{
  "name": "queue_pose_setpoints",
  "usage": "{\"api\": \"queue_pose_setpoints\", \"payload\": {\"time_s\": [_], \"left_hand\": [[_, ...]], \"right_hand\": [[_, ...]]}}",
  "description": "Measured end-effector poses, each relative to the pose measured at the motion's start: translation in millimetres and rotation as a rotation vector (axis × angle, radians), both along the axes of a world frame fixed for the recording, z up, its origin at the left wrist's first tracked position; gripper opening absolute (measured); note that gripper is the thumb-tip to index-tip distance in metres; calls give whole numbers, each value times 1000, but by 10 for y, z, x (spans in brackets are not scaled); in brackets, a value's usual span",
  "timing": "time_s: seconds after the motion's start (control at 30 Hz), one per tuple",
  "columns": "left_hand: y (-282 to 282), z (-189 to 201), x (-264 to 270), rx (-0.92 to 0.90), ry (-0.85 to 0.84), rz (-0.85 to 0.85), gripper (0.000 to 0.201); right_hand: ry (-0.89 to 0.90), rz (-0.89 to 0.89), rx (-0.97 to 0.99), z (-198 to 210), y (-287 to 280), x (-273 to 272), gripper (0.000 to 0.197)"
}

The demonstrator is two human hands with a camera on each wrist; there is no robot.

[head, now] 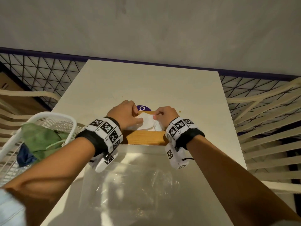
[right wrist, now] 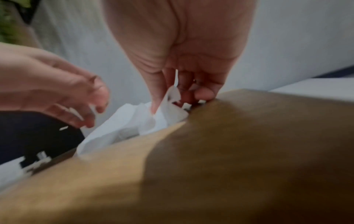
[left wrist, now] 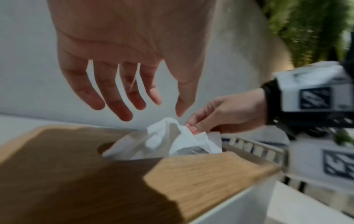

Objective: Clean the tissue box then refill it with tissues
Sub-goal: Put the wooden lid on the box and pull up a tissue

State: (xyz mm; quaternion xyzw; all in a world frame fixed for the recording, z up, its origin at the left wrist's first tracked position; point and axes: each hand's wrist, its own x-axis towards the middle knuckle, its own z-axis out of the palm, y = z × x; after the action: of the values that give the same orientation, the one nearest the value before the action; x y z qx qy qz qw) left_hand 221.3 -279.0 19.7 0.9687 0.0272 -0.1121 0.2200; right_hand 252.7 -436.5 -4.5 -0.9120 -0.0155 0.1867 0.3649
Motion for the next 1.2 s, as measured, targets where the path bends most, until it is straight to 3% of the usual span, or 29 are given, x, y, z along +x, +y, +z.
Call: {"api": "queue_pose_setpoints", "payload": {"time_s": [0.1,0.23,0.37,0.53,0.6,0.63,0.7,0.77,0.83,0.93,1.07,1.2], "left_hand": [[-20,-9,-49,234,135,-153,45],[-124,-131,-64,298,55,-173,55],[-106,-145,2,337,28,-169,44],[36,-20,146,155,24,-259,20],[70,44,199,108,49,-284,13],[81,65,222,97,67,-291,11],[101,97,255,44,126,-274,12],[113,85,238,-9,161,-235,16],[117,50,161,-27,137,-187,23],[72,-52,29,96,65,-162,46],[44,-103,61,195,24,-91,33],[80,-2,126,96,49,-2,36]], "right_hand": [[-7,-54,42,2,47,45,11],[-23,-68,-5,35,75,54,26],[-60,35,-119,83,103,-45,3],[-206,351,-397,223,148,-308,65],[-252,399,-441,217,193,-372,72],[-270,401,-452,205,213,-384,64],[-267,327,-398,205,214,-354,37],[-146,199,-237,225,165,-296,26],[11,113,-103,238,91,-214,31],[130,88,-65,249,-14,-146,38],[162,106,-36,221,-127,-99,37],[180,50,2,256,-194,-90,40]]}}
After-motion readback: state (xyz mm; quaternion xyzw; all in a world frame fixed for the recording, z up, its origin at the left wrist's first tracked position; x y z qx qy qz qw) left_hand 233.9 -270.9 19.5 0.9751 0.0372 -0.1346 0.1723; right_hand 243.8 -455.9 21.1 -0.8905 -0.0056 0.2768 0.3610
